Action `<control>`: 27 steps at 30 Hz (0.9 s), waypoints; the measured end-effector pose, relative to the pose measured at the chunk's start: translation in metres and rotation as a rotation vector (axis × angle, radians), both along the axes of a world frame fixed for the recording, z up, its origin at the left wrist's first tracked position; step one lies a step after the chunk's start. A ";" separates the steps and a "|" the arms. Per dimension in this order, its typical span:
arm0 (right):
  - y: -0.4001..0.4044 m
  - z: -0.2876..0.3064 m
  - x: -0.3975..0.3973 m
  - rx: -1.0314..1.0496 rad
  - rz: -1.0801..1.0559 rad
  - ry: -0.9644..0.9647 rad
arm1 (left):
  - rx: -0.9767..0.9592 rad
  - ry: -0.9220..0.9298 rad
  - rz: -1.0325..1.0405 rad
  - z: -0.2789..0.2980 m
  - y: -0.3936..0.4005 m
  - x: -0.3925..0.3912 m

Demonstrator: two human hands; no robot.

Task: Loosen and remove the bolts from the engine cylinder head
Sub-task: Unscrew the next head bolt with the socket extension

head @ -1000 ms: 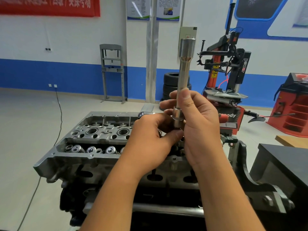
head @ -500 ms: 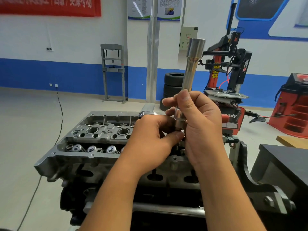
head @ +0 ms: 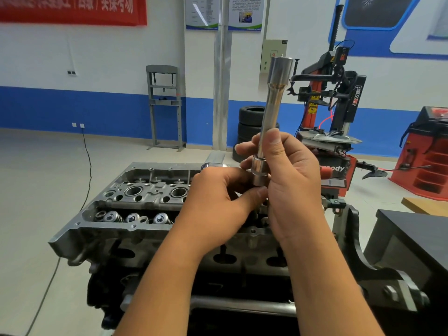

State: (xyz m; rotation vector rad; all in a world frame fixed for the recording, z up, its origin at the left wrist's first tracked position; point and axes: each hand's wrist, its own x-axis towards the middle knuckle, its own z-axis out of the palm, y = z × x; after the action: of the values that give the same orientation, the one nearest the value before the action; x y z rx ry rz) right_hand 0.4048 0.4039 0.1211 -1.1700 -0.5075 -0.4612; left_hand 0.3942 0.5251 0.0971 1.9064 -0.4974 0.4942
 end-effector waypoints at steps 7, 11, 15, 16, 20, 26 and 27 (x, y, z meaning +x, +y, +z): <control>-0.001 0.000 0.000 0.024 -0.012 -0.020 | -0.027 -0.020 0.072 0.000 -0.002 0.000; 0.000 -0.001 0.000 0.004 -0.034 -0.038 | 0.052 0.008 0.011 0.002 -0.001 -0.001; 0.000 -0.001 0.003 -0.019 -0.032 -0.015 | 0.027 0.013 0.014 0.003 0.000 -0.001; 0.000 0.000 0.003 -0.026 -0.022 -0.010 | 0.013 0.003 0.039 0.002 -0.001 -0.001; 0.001 -0.001 0.001 -0.030 -0.014 -0.031 | -0.015 -0.012 0.079 0.001 -0.002 0.000; 0.000 -0.002 0.002 -0.051 -0.056 -0.035 | 0.034 0.022 -0.037 0.004 0.000 -0.001; 0.001 -0.002 0.003 -0.062 -0.051 -0.020 | 0.025 0.006 0.005 0.003 -0.002 0.000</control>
State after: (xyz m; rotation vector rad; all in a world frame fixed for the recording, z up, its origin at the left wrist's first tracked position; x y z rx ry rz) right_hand 0.4074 0.4048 0.1189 -1.2414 -0.5136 -0.5045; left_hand 0.3938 0.5236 0.1006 1.9330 -0.4971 0.4878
